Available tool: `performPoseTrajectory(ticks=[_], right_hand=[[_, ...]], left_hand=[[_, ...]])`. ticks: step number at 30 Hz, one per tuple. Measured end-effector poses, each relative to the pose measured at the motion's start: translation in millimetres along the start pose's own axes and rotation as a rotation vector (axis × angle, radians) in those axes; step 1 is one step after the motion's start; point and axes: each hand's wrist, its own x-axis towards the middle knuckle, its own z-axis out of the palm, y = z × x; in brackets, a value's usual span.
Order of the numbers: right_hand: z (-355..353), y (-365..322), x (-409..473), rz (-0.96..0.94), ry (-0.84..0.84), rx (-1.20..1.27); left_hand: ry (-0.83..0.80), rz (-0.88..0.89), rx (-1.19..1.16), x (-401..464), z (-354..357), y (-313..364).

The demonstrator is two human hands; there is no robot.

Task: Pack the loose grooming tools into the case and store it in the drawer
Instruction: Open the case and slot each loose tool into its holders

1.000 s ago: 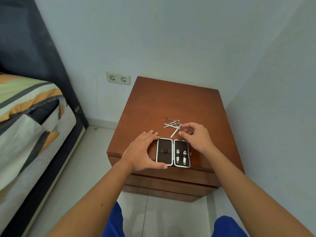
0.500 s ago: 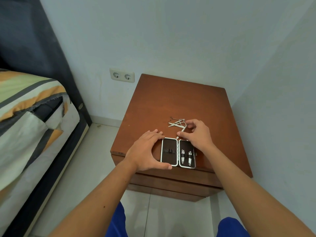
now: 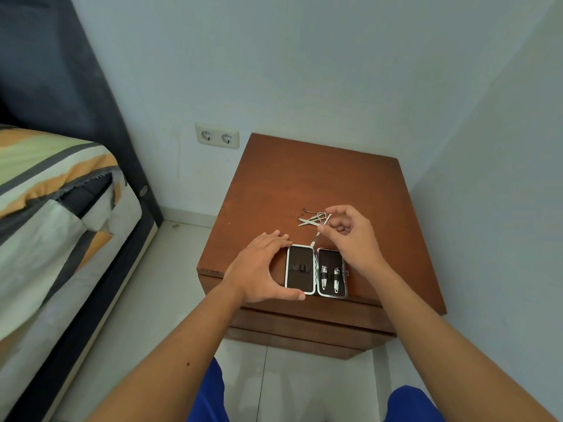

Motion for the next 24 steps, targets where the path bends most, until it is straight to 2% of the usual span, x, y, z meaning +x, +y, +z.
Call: performPoseTrajectory(ticks=[12,18,24], right_hand=[[15,8,-9,-0.004,-0.225,-0.036],[18,9,-15,0.004,-0.216,-0.103],[21,9,-30,-0.100,-0.194,-0.247]], left_hand=[[0.010,0.034,0.000,1,2,-2],[0.029,0.043,0.005,2,4,-4],[0.050,0.044,0.000,2,4,-4]])
